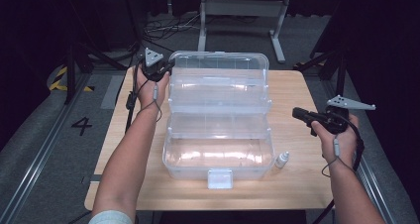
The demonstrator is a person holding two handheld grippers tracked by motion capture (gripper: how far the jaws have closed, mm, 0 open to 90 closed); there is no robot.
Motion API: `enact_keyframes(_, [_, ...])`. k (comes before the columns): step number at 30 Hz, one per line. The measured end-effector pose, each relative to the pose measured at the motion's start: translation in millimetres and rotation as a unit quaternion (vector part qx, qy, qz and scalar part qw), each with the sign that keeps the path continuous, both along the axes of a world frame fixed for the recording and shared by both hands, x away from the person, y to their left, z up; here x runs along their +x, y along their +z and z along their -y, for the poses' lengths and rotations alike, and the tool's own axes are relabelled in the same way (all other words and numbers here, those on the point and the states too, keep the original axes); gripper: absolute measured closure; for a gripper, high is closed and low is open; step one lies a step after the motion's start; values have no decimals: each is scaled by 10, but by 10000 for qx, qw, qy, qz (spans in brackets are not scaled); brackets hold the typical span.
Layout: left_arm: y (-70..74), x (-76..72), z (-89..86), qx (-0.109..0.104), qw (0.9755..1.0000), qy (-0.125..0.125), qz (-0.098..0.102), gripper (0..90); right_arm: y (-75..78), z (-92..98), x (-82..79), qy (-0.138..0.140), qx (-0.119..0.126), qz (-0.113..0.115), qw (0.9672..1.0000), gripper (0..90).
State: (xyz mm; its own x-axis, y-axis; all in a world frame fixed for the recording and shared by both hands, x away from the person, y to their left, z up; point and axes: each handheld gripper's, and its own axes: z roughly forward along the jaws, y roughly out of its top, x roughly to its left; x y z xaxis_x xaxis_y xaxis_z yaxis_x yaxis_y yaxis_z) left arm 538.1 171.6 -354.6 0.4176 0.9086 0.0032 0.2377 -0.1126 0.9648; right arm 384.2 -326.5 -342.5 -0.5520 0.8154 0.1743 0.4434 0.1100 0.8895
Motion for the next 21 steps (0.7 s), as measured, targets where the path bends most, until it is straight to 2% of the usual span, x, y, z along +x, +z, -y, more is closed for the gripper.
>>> enact_keyframes(6, [-74,79,-16,-155,9998,-13,-119,810,-6,44,4,-55,-28,-48,10000,852])
enact_keyframes(21, [-212,200,-36,-332,9992,-45,-239,804,-52,34,69,-58,-56,-131,9999,851])
